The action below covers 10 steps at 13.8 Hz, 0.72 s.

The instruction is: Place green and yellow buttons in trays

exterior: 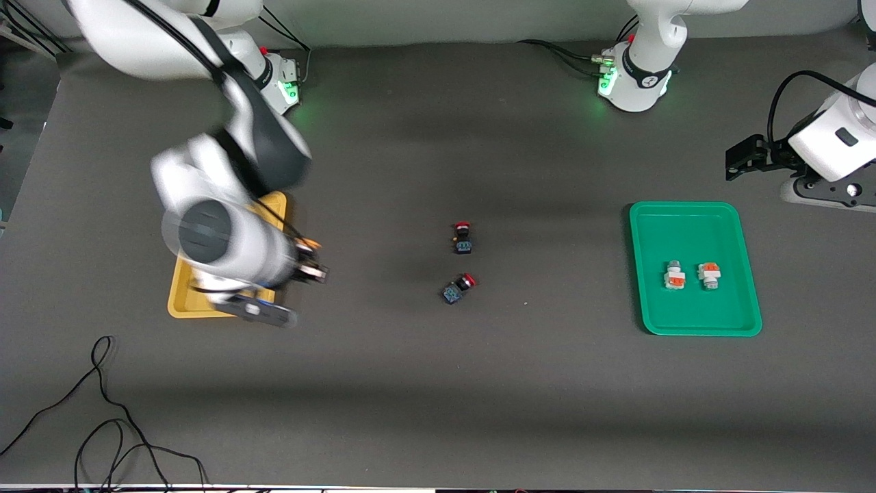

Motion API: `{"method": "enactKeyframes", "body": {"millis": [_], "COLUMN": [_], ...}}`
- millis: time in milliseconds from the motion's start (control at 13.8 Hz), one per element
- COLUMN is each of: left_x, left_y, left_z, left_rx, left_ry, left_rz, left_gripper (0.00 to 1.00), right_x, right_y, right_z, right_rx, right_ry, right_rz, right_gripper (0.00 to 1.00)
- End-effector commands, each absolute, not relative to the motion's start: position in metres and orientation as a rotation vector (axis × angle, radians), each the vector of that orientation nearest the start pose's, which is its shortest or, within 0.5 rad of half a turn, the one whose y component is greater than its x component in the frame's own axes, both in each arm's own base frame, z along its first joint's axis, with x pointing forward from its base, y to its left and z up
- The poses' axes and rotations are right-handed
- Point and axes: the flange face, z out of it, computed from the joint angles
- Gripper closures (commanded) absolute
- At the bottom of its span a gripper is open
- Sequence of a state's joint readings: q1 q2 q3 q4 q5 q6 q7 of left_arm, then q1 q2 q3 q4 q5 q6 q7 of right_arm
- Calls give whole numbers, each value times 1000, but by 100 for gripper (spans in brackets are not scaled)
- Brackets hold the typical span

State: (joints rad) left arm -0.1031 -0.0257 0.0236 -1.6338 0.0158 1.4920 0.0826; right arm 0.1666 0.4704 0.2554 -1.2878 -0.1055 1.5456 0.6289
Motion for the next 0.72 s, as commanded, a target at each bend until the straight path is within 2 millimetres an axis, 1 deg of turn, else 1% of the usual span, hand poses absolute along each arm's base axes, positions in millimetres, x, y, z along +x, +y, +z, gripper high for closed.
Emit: {"method": "enactKeyframes", "body": {"millis": [0,72,145,289,434,579,651], "left_x": [532,533,533,533,533,535,534], "left_y": [-40,-41,-42,-42,-43,-44,-44], "left_z": [610,610,608,608,609,606,608], "left_rx": [-3118,-3120,-3118,-3118,-3117,-3123,-3123], "left_ry": [249,252,252,252,249,242,242], "left_rz": [147,139,134,130,130,144,142], "left_gripper": [0,0,0,0,0,0,0], "right_x": [597,591,585,582,578,571,567], "right_y": [153,120,89,35,-7,-47,-54], "right_z": [504,507,505,489,459,418,396], "right_rx": [-3186,-3179,-3159,-3122,-3100,-3097,-3097], "right_ry": [164,88,29,-24,-75,-96,-95], "right_rz": [334,349,360,358,330,283,258], "right_gripper": [100,100,100,100,100,100,100]}}
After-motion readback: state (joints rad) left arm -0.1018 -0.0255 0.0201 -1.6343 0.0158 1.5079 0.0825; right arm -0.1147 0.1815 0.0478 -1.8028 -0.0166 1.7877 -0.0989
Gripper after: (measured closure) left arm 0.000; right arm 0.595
